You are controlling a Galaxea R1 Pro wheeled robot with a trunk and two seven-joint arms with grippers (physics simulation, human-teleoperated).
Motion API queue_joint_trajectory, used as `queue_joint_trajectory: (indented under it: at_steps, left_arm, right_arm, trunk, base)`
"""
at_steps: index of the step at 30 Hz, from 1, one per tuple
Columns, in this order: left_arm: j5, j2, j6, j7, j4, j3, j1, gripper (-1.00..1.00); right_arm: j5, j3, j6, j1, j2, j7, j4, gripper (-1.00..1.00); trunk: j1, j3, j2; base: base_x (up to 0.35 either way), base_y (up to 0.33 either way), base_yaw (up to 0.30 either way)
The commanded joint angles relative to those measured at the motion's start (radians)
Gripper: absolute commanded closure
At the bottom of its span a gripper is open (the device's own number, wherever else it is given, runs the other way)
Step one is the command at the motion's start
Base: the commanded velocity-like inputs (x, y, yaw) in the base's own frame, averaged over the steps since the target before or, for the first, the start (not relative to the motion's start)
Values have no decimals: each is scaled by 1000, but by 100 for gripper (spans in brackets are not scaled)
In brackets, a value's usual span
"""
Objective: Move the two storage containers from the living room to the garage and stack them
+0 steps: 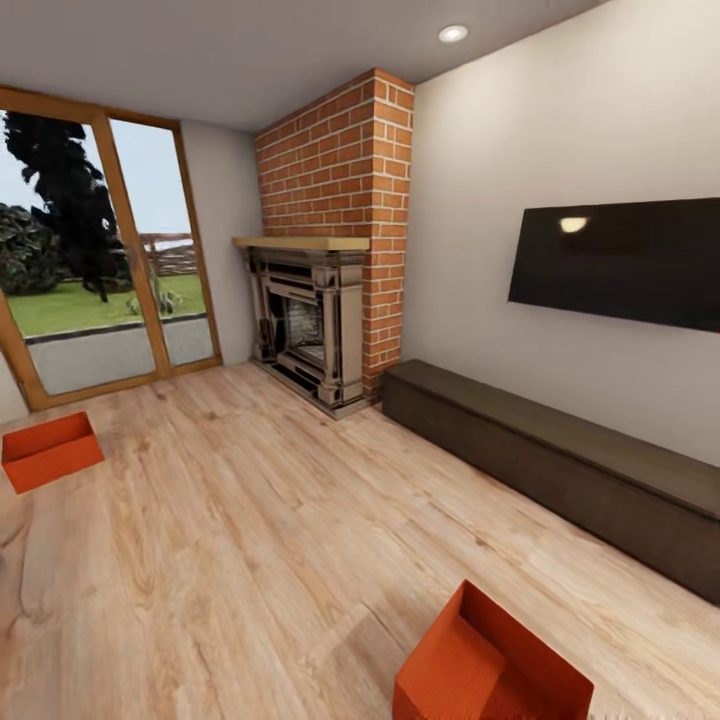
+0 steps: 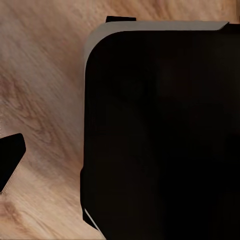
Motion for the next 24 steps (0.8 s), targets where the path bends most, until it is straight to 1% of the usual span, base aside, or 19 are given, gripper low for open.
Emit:
queue_joint_trajectory:
  at_steps: [1,9,20,24]
  left_arm:
    - [4,0,-2,1,0,1,0,-100]
    - [4,-1,-2,1,0,1,0,-100]
    - [4,-1,-2,0,0,0,0,-100]
    - [4,-2,-2,0,0,0,0,-100]
  right_arm:
    - [-8,8,-5,-1,1,-1,3,-100]
    - [-8,8,-4,-1,1,-1,3,-100]
    - [-8,8,-2,-1,1,-1,3,-100]
    - [-8,8,-1,-1,1,-1,3,-100]
  trunk:
    - [0,-1,-1]
    - [0,-1,-1]
    - [0,-1,-1]
    - [0,-1,-1]
  base:
    - [0,0,-248]
    - [20,17,-248]
    - [245,210,-245]
    - [267,227,-59]
